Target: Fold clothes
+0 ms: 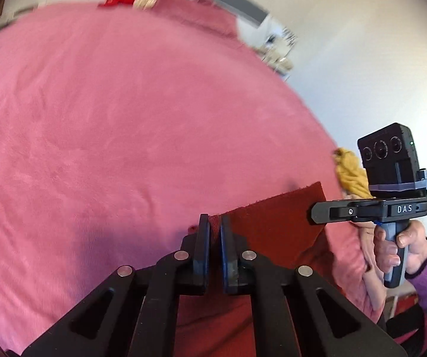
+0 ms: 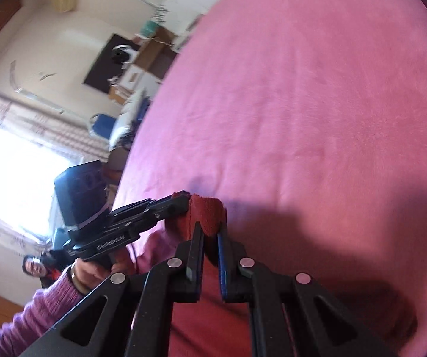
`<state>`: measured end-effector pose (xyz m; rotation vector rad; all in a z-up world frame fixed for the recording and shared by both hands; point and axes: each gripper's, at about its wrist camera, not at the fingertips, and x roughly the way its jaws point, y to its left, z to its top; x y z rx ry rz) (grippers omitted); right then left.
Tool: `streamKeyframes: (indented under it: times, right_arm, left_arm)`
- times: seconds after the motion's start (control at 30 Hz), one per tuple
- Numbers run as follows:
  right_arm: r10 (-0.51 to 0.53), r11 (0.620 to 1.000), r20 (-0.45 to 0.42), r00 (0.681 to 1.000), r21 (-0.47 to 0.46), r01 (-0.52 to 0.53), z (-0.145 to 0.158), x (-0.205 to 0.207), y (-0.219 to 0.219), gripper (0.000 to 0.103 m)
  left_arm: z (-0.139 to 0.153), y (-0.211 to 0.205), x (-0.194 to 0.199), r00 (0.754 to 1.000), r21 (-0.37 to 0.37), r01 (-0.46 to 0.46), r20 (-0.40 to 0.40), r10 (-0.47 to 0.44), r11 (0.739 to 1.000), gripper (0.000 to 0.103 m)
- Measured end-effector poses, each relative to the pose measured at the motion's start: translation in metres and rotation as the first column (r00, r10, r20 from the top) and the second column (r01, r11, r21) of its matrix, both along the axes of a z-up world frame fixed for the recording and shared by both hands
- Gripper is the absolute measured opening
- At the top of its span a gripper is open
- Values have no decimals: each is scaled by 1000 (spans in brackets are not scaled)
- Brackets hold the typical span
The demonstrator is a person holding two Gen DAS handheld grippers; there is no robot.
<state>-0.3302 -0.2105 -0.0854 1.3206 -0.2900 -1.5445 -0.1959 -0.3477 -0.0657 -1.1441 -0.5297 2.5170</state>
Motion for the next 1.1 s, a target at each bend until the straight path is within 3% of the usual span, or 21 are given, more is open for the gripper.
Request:
streamKeyframes:
  times: [0.17, 0.23, 0.3, 0.33, 0.47, 0.57, 0.63, 0.67, 0.7, 0.8, 0.87, 0.97, 1.0, 1.03, 1.1]
  right_arm:
    - [65, 996, -233, 970, -44, -77, 38, 69, 47, 7]
    - [95, 995, -338, 936, -9, -104, 34, 100, 61, 10]
    - [124, 992, -373, 919, 47, -115, 15, 125, 71, 17]
    - [141, 989, -352, 925, 80, -120, 1, 134, 77, 22]
    - [101, 981, -245, 964, 183, -56, -41, 151, 99, 22]
    - [-64, 993, -128, 990, 90, 75, -44, 145, 124, 22]
    - [-178, 983, -67, 982, 35, 181, -39, 135, 135, 26]
    - [-205, 978, -59, 977, 19, 207, -35, 130, 134, 26]
    - [-225, 974, -55, 973, 11, 226, -31, 124, 130, 26]
    - [-244, 962, -71, 967, 109, 250, -30, 107, 108, 26]
    - [-287, 937, -84, 954, 182, 298, -34, 100, 99, 27]
    - [-309, 935, 47, 950, 195, 295, -55, 90, 86, 28]
    - [-296, 936, 90, 951, 227, 270, -66, 89, 80, 28]
    - [-283, 935, 86, 955, 249, 254, -69, 88, 78, 19]
    - [-268, 929, 9, 963, 265, 257, -62, 85, 80, 8]
  left_arm:
    - [34, 34, 106, 964, -100, 32, -258, -57, 994, 8]
    - [26, 50, 144, 959, -159, 31, -272, -74, 987, 9]
    - [8, 64, 175, 971, -195, 40, -225, -84, 980, 9]
    - [-4, 70, 186, 979, -196, 41, -189, -79, 980, 9]
    - [-35, 82, 229, 996, -141, 17, -89, -30, 990, 9]
    - [-32, 77, 240, 994, -155, -46, -101, 30, 987, 9]
    - [-24, 87, 236, 989, -165, -102, -124, 82, 981, 10]
    - [-20, 82, 230, 983, -160, -143, -134, 122, 977, 11]
    - [-18, 77, 220, 978, -159, -184, -126, 165, 970, 18]
    - [-24, 56, 182, 961, -114, -276, -26, 275, 954, 40]
    - [-37, 39, 167, 943, -21, -325, 72, 325, 946, 40]
    - [-66, 24, 153, 896, 101, -412, 229, 381, 906, 43]
    - [-71, 24, 153, 888, 109, -425, 242, 390, 899, 43]
    - [-70, 25, 154, 891, 80, -418, 231, 391, 905, 33]
    - [-65, 33, 158, 911, -37, -365, 193, 365, 930, 26]
